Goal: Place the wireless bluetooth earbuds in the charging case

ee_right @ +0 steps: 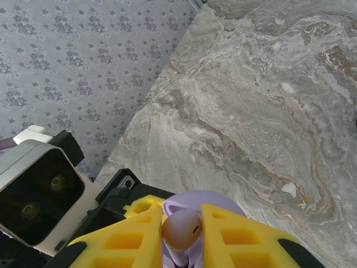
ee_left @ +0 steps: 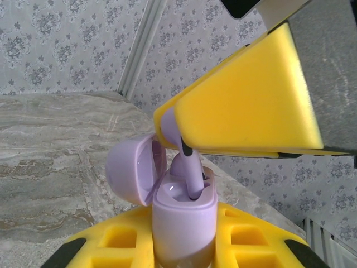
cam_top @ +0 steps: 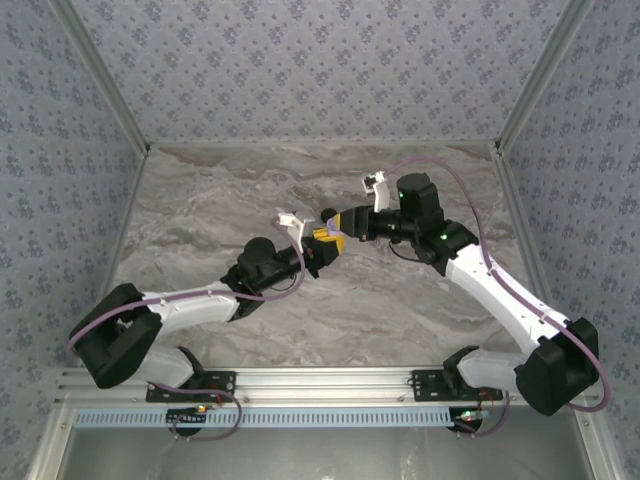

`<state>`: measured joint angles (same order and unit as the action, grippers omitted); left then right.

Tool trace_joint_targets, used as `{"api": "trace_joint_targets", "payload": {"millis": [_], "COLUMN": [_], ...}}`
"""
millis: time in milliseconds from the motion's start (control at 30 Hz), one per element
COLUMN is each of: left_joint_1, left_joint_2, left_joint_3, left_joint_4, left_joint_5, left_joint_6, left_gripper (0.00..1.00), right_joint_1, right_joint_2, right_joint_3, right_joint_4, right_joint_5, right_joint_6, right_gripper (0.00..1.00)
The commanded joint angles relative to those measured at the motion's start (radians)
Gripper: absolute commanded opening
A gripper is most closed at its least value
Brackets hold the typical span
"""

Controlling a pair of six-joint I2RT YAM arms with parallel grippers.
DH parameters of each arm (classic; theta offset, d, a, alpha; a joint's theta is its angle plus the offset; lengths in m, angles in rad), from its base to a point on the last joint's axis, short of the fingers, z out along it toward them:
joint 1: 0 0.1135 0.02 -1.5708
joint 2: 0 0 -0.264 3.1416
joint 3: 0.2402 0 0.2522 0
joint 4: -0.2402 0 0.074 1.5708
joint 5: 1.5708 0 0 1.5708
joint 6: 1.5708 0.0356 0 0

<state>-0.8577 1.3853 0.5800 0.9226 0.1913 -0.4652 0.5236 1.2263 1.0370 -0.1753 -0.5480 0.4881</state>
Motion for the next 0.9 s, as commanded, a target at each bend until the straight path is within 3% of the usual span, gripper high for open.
{"api": "trace_joint_targets", "payload": {"millis": [0, 600, 867], "left_joint_1": [-0.003, -0.003, -0.003], "left_joint_2": [-0.038, -0.040, -0.045], "left_joint_3": [0.026, 0.046, 0.056], "left_joint_4": [0.030, -0.023, -0.060], "left_joint_5": [-0.026, -0.003, 0.023], "left_joint_6": [0.007, 0.037, 0.067], "left_gripper": [0.21, 0.21, 0.21], "right_joint_1": [0.010, 0.012, 0.020], "right_joint_2": [-0.025, -0.040, -0.042], "right_joint_3": [0.008, 0.019, 0.045], "right_joint_4": [-0.046, -0.083, -0.136], "right_joint_5": [0.011, 0.029, 0.048], "right_joint_6": [-0.022, -0.050, -0.081], "right_gripper": [0.23, 0.32, 0.42]}}
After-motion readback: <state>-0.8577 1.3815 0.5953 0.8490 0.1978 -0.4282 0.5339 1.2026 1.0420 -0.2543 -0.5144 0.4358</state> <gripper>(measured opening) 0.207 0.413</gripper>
